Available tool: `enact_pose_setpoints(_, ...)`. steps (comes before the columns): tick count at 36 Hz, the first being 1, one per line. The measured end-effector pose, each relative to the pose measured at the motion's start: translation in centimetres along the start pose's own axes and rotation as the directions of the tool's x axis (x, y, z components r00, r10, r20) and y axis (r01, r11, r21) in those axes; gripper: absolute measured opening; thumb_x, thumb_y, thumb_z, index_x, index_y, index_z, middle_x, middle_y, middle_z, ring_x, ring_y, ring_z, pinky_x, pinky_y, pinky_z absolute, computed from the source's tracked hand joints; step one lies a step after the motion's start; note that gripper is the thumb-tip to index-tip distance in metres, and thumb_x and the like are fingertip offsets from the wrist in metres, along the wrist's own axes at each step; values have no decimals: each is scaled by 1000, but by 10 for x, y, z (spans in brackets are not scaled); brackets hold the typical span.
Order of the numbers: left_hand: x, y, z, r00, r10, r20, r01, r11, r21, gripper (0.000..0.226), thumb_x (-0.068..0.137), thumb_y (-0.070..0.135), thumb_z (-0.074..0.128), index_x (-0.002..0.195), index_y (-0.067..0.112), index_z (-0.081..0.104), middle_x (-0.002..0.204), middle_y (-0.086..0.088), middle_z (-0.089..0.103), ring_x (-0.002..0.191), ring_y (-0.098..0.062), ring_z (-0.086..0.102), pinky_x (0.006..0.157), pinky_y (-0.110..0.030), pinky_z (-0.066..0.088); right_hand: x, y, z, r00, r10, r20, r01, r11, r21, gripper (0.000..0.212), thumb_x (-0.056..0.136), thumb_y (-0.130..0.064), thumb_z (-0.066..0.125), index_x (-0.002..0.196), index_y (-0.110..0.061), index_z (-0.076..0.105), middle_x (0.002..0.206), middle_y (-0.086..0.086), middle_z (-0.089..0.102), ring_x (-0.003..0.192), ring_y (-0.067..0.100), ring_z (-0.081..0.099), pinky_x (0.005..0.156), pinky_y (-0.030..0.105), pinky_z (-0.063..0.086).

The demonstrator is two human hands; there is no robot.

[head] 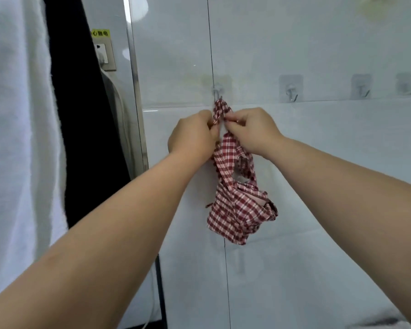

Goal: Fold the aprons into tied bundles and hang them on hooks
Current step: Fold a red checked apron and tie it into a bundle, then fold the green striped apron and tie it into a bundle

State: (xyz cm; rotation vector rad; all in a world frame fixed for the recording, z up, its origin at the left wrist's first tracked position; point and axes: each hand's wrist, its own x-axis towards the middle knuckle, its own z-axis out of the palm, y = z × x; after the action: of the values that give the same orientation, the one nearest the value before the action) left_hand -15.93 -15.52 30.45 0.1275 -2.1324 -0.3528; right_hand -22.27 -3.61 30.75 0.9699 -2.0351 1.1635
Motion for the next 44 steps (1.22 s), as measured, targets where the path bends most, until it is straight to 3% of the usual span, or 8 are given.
enact_pose_setpoints(4,-32,4,-4,1000,22,18,-20,996,-82,37,94,46,53,117,19,63,112,0,65,100,-19,61,83,-38,54,-36,0,-11,999,2,45,-1,1000,-23,41,95,-25,54,136,-20,52,134,-1,54,121,17,51,94,21,35)
enact_pose_setpoints(8,-70,7,1,991,82,-106,-102,973,-206,37,95,37,52,129,21,56,116,1,60,99,-15,58,84,-37,53,-70,22,-23,994,107,-17,-106,993,51,37,94,-27,55,129,-18,56,96,-8,60,96,18,59,82,24,42)
enact_pose_setpoints(13,-137,32,35,945,308,-110,-326,907,-265,33,90,29,51,116,14,66,100,2,64,88,-13,59,73,-36,53,-129,63,-42,963,268,6,-269,963,19,27,91,-24,55,117,-17,63,83,-5,62,78,18,60,74,28,48)
enact_pose_setpoints(20,-227,62,113,854,298,426,-137,919,-369,25,92,25,55,114,21,66,93,10,61,80,-7,57,80,-29,49,-251,130,-67,848,521,99,-516,853,-74,21,92,-24,55,109,-20,65,91,0,64,89,20,61,81,34,52)
enact_pose_setpoints(31,-369,70,210,378,170,910,234,934,-272,23,95,26,56,115,22,65,107,5,64,101,-13,59,90,-22,42,-440,216,-103,384,888,253,-754,460,-469,66,92,-33,60,148,-19,28,154,7,26,132,29,40,101,37,39)
enact_pose_setpoints(35,-397,69,219,297,132,946,277,936,-218,25,96,23,53,119,18,62,103,9,59,99,-11,58,82,-16,38,-484,227,-94,62,931,360,-748,282,-600,107,78,-44,74,151,-35,-4,159,4,-8,143,37,13,110,52,31)
enact_pose_setpoints(38,-410,66,222,255,129,958,274,941,-199,27,96,23,53,120,18,62,110,6,62,94,-7,54,81,-16,37,-516,230,-82,-55,933,355,-673,228,-703,107,80,-45,72,149,-39,-9,159,8,-9,143,41,10,111,53,27)
enact_pose_setpoints(44,-413,61,225,287,115,951,278,940,-197,28,95,24,55,122,18,61,111,7,62,93,-5,53,64,0,33,-522,229,-58,182,949,257,-533,314,-785,89,87,-52,60,148,-45,-3,158,8,-12,144,40,0,109,56,23)
